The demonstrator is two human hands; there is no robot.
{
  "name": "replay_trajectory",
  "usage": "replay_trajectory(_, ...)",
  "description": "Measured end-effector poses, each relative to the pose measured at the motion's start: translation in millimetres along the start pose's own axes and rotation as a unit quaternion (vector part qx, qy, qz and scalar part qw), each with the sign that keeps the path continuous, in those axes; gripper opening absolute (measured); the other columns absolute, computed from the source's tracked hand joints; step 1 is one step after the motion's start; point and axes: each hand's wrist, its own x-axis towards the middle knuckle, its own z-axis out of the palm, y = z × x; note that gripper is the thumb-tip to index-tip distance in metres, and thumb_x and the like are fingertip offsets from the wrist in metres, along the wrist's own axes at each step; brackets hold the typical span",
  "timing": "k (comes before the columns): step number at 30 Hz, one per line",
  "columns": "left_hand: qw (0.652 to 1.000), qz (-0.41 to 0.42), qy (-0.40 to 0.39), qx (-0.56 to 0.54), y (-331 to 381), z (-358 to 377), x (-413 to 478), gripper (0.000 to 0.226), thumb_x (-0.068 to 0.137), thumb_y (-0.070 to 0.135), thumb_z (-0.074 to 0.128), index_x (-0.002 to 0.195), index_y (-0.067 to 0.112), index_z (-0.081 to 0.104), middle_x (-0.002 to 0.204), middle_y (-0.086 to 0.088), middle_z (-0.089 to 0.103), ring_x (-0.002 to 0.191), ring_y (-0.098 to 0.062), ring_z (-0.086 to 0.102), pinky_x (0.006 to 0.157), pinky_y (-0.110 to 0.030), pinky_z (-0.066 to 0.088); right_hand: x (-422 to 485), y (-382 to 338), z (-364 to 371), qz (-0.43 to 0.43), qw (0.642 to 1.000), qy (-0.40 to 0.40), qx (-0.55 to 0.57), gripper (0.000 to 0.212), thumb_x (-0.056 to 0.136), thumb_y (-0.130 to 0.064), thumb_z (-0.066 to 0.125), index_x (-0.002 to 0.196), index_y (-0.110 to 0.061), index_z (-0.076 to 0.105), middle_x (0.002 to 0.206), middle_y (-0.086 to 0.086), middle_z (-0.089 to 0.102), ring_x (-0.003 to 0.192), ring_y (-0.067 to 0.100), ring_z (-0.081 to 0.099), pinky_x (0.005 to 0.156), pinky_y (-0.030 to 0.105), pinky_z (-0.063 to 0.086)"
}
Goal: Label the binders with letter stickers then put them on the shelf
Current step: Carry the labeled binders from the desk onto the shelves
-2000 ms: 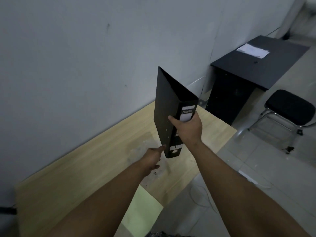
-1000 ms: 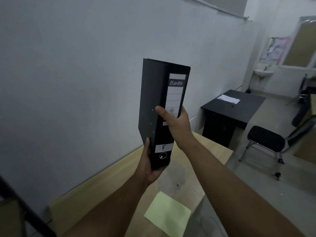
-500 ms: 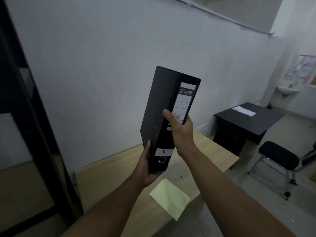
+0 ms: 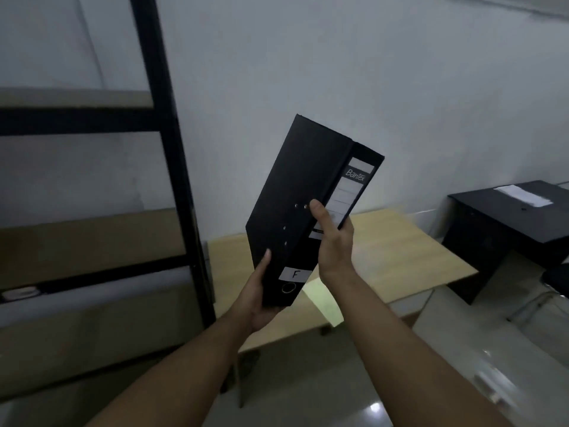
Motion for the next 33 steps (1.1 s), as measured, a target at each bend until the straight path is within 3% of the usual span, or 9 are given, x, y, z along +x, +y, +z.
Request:
replay_trajectory(5, 0.999, -0.009, 0.029, 0.020, -12.4, -34.6, -68.0, 0.082, 0.090, 0.079, 0.058, 0.143, 0.017, 0.067, 0.141, -0.018, 0.067, 0.114, -0.029, 0.066, 0.088, -0.037, 0.053, -54.0, 14.4, 11.5, 0.034, 0.998, -0.032, 0.051, 0.040, 0.088, -0.028, 0.080, 0.125, -0.015, 0.072, 0.118, 0.015, 0.078, 0.108, 0.034, 0.077, 0.089, 0.042, 0.064)
replay_trajectory(9, 0.997, -0.015, 0.049, 0.050, -12.5, -56.6, -101.5, 0.080, 0.096, 0.076, 0.049, 0.149, 0.017, 0.061, 0.152, -0.017, 0.059, 0.139, -0.034, 0.057, 0.119, -0.049, 0.041, -73.4, 18.0, 22.4, 0.035, 0.995, -0.075, 0.050, 0.042, 0.089, -0.027, 0.078, 0.127, -0.009, 0.072, 0.118, 0.017, 0.078, 0.109, 0.035, 0.077, 0.093, 0.047, 0.064)
replay_trajectory(11, 0.998, -0.010, 0.044, 0.051, -14.0, -65.0, -120.1, 0.081, 0.097, 0.075, 0.047, 0.153, 0.017, 0.056, 0.155, -0.016, 0.055, 0.145, -0.034, 0.051, 0.125, -0.051, 0.034, -84.9, 18.0, 31.2, 0.036, 0.993, -0.103, 0.044, 0.043, 0.091, -0.027, 0.077, 0.127, -0.006, 0.071, 0.118, 0.018, 0.078, 0.109, 0.036, 0.077, 0.092, 0.046, 0.064)
replay_trajectory(19, 0.992, 0.030, 0.106, 0.064, 12.2, -109.9, -174.7, 0.075, 0.101, 0.073, 0.036, 0.149, 0.021, 0.061, 0.146, -0.017, 0.064, 0.136, -0.037, 0.060, 0.121, -0.056, 0.040, -116.0, 30.8, 92.3, 0.071, 0.987, -0.134, 0.052, 0.037, 0.089, -0.034, 0.077, 0.118, -0.011, 0.075, 0.113, 0.016, 0.080, 0.106, 0.034, 0.078, 0.092, 0.048, 0.064)
replay_trajectory(21, 0.991, 0.036, 0.112, 0.062, 19.8, -127.1, -185.1, 0.072, 0.102, 0.072, 0.035, 0.146, 0.023, 0.064, 0.145, -0.015, 0.065, 0.134, -0.034, 0.062, 0.113, -0.052, 0.047, -124.9, 37.1, 112.6, 0.079, 0.986, -0.137, 0.063, 0.031, 0.091, -0.032, 0.077, 0.115, -0.012, 0.077, 0.112, 0.016, 0.080, 0.106, 0.033, 0.078, 0.095, 0.051, 0.063)
replay_trajectory(23, 0.989, 0.042, 0.127, 0.055, 28.1, -143.2, -194.1, 0.072, 0.101, 0.074, 0.037, 0.143, 0.024, 0.067, 0.145, -0.015, 0.065, 0.133, -0.033, 0.063, 0.107, -0.048, 0.050, -132.9, 43.7, 133.0, 0.089, 0.985, -0.137, 0.061, 0.024, 0.096, -0.029, 0.077, 0.114, -0.013, 0.078, 0.112, 0.014, 0.081, 0.106, 0.032, 0.079, 0.098, 0.053, 0.062)
replay_trajectory(27, 0.985, 0.057, 0.156, 0.051, 45.5, -186.3, -208.5, 0.077, 0.097, 0.078, 0.047, 0.146, 0.022, 0.063, 0.146, -0.016, 0.064, 0.137, -0.036, 0.060, 0.116, -0.053, 0.044, -147.2, 61.9, 178.6, 0.108, 0.984, -0.133, 0.059, 0.016, 0.100, -0.023, 0.075, 0.114, -0.017, 0.078, 0.112, 0.010, 0.082, 0.106, 0.028, 0.079, 0.098, 0.051, 0.062)
replay_trajectory(30, 0.985, 0.049, 0.162, 0.046, 57.9, -221.6, -211.9, 0.082, 0.092, 0.081, 0.053, 0.147, 0.021, 0.062, 0.143, -0.017, 0.066, 0.134, -0.037, 0.062, 0.107, -0.050, 0.049, -152.0, 77.9, 210.6, 0.108, 0.984, -0.134, 0.054, 0.012, 0.099, -0.025, 0.076, 0.111, -0.022, 0.078, 0.111, 0.009, 0.082, 0.106, 0.029, 0.079, 0.095, 0.047, 0.063)
replay_trajectory(33, 0.986, 0.034, 0.157, 0.043, 77.4, -252.6, -214.6, 0.084, 0.089, 0.083, 0.055, 0.144, 0.020, 0.064, 0.137, -0.017, 0.070, 0.130, -0.036, 0.065, 0.098, -0.048, 0.053, -154.2, 97.5, 245.6, 0.106, 0.986, -0.124, 0.042, 0.033, 0.093, -0.036, 0.081, 0.122, -0.020, 0.076, 0.116, 0.008, 0.081, 0.110, 0.028, 0.078, 0.099, 0.049, 0.062)
